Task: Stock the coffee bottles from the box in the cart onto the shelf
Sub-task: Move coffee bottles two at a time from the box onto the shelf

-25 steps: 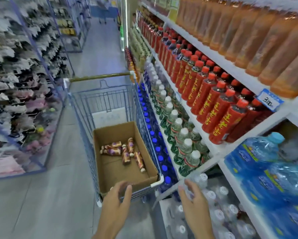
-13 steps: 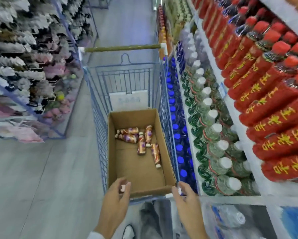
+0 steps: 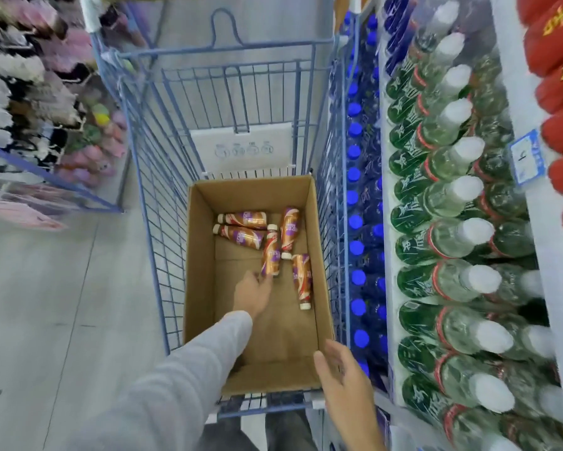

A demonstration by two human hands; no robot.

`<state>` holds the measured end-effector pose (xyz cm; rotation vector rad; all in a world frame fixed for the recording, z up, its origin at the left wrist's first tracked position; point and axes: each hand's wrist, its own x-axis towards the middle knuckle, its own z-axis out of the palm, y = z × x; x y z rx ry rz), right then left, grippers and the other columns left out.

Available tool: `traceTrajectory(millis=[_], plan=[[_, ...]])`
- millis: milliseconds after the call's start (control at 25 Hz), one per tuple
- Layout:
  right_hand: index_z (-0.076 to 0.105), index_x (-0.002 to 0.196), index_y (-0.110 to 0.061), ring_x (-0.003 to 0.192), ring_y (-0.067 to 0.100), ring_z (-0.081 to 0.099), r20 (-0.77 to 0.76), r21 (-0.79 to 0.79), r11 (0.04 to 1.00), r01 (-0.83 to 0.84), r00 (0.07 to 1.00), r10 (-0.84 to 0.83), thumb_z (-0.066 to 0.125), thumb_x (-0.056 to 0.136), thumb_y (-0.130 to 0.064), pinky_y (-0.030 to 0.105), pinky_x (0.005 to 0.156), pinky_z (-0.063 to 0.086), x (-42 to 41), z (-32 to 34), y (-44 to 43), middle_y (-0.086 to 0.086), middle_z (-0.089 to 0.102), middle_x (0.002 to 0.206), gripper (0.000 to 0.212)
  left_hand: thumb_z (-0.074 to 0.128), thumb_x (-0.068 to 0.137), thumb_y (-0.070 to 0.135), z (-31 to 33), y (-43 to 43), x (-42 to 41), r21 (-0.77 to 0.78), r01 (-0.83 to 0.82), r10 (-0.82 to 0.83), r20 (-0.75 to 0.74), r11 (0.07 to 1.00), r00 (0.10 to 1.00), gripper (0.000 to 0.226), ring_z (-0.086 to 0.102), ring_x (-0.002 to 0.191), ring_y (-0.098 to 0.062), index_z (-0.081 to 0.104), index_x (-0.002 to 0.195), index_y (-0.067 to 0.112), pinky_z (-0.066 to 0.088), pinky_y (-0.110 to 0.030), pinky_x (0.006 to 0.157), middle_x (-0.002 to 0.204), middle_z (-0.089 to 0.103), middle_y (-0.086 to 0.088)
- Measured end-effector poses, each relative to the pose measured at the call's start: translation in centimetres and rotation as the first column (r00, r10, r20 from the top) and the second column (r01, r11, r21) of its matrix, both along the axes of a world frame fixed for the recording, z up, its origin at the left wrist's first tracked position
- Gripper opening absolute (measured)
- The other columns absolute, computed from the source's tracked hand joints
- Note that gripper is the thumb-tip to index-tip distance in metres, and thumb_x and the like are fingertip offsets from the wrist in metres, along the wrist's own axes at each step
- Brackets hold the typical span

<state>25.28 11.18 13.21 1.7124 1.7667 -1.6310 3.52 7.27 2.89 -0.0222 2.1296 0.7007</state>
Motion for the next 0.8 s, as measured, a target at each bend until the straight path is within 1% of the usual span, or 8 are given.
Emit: traceTrajectory(millis=[80,200,360,440,520,600,680,800], plan=[[0.057,0.113,-0.048,0.12,0.002,0.056,0.023,-0.04,0.999,0.034,0.999,-0.033,0.064,0.092,-0.047,0.036,0.111,0.042,-1.1,-1.5,0.1,-0.027,0.06,0.122,0.022,0.054,0.097,0.048,-4.6,2.9,-1.6,-0.068,-0.031,0.035,0.057,0.997,0.998,0.055,0.062,0.113,-0.035,0.055,0.13,0.004,0.049,-0.036,0.095,0.129,0.063,-0.017],[0.058,0.114,-0.046,0.117,-0.003,0.055,0.055,-0.105,0.992,0.072,0.996,-0.066,0.067,0.09,-0.044,0.031,0.11,0.041,-1.9,-3.6,-0.4,-0.03,0.061,0.12,0.026,0.053,0.096,0.051,-11.0,5.7,-3.4,-0.146,-0.001,0.015,0.092,0.989,0.996,0.058,0.061,0.115,-0.036,0.057,0.132,0.006,0.049,-0.039,0.098,0.131,0.062,-0.016],[0.062,0.113,-0.043,0.11,-0.009,0.058,0.082,-0.123,0.988,0.089,0.993,-0.08,0.076,0.085,-0.034,0.007,0.087,0.039,-2.4,-5.9,-1.2,-0.031,0.064,0.114,0.033,0.061,0.094,0.046,-17.4,7.1,-4.3,-0.143,-0.005,0.021,0.111,0.99,0.994,0.06,0.057,0.123,-0.034,0.05,0.14,0.009,0.045,-0.04,0.102,0.137,0.058,-0.014],[0.062,0.109,-0.044,0.107,-0.01,0.058,0.09,-0.119,0.986,0.118,0.99,-0.108,0.077,0.084,-0.03,0.005,0.081,0.039,-2.4,-6.7,-1.4,-0.031,0.065,0.111,0.032,0.066,0.092,0.042,-18.7,7.1,-4.5,-0.1,-0.011,0.021,0.105,0.995,0.994,0.06,0.058,0.122,-0.033,0.049,0.14,0.01,0.045,-0.038,0.1,0.135,0.059,-0.012],[0.062,0.105,-0.045,0.107,-0.01,0.058,0.088,-0.128,0.982,0.138,0.988,-0.128,0.077,0.084,-0.03,0.009,0.085,0.039,-2.4,-7.1,-1.3,-0.031,0.068,0.106,0.03,0.069,0.092,0.035,-17.8,6.8,-4.9,-0.061,-0.022,0.03,0.136,0.998,0.99,0.047,0.061,0.115,-0.03,0.056,0.129,0.01,0.048,-0.033,0.095,0.12,0.064,-0.007],[0.063,0.105,-0.045,0.11,-0.006,0.059,0.082,-0.134,0.981,0.138,0.988,-0.127,0.076,0.084,-0.032,0.02,0.094,0.043,-2.7,-6.7,-0.8,-0.035,0.069,0.103,0.028,0.068,0.093,0.025,-14.9,5.7,-5.0,-0.005,-0.086,0.085,0.228,0.996,0.97,0.017,0.066,0.091,-0.024,0.063,0.103,0.012,0.053,-0.018,0.07,0.096,0.067,-0.005],[0.063,0.107,-0.045,0.113,-0.002,0.06,0.074,-0.118,0.99,0.079,0.995,-0.07,0.074,0.087,-0.034,0.026,0.1,0.045,-4.0,-5.7,0.5,-0.033,0.068,0.107,0.025,0.07,0.092,0.022,-10.7,3.3,-5.0,0.042,-0.117,0.099,0.293,0.992,0.951,0.018,0.064,0.073,-0.014,0.063,0.101,0.009,0.048,-0.012,0.052,0.089,0.067,-0.005],[0.06,0.12,-0.041,0.118,0.001,0.057,0.037,-0.064,0.994,-0.09,0.995,0.092,0.065,0.095,-0.039,0.033,0.108,0.045,-7.1,-5.8,3.4,-0.022,0.064,0.122,0.025,0.079,0.077,0.043,-4.4,-1.5,-4.5,0.081,-0.115,0.086,0.3,0.99,0.95,0.053,0.071,0.083,-0.016,0.063,0.119,0.015,0.058,-0.029,0.077,0.097,0.073,-0.001]])
